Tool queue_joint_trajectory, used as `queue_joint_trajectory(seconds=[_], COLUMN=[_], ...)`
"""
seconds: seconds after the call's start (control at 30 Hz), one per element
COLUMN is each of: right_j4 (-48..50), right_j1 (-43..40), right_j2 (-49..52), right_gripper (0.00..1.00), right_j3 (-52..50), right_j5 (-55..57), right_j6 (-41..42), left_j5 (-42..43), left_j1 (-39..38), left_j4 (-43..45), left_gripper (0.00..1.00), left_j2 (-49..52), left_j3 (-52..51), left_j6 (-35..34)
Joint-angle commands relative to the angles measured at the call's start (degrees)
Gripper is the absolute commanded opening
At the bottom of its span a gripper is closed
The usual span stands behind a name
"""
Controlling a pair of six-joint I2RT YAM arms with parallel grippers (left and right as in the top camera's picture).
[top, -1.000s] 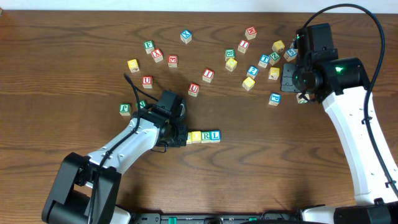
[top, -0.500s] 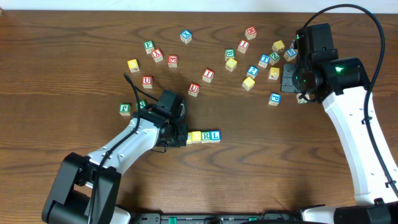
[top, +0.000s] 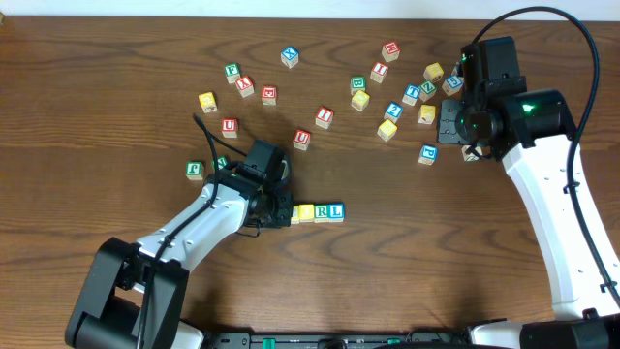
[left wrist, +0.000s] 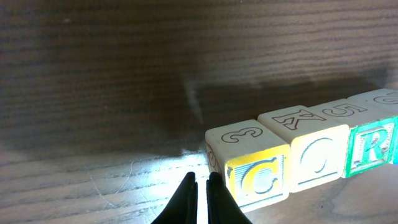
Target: Spell out CORL
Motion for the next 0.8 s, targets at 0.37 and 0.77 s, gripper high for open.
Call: queue_joint_trajectory(seconds=[0.37,0.77], right_j4=[-0.52,-0.48], right_j1=[-0.24,-0.24], right_j2=[-0.26,-0.26], right_gripper=[0.01,0.01], right_j3=[0.68,0.68], right_j5=[-0.11,-0.09], right_j6=[-0.33,-0.61], left_j5=[0.63,-18.29], left_j1=[-0.2,0.61], left_j4=[0.55,-4.72], left_gripper=[0.07,0.07], left_j2=[0.28,0.24], left_j3=[-0.83,-0.81], left_j6=[1.86,-5.03])
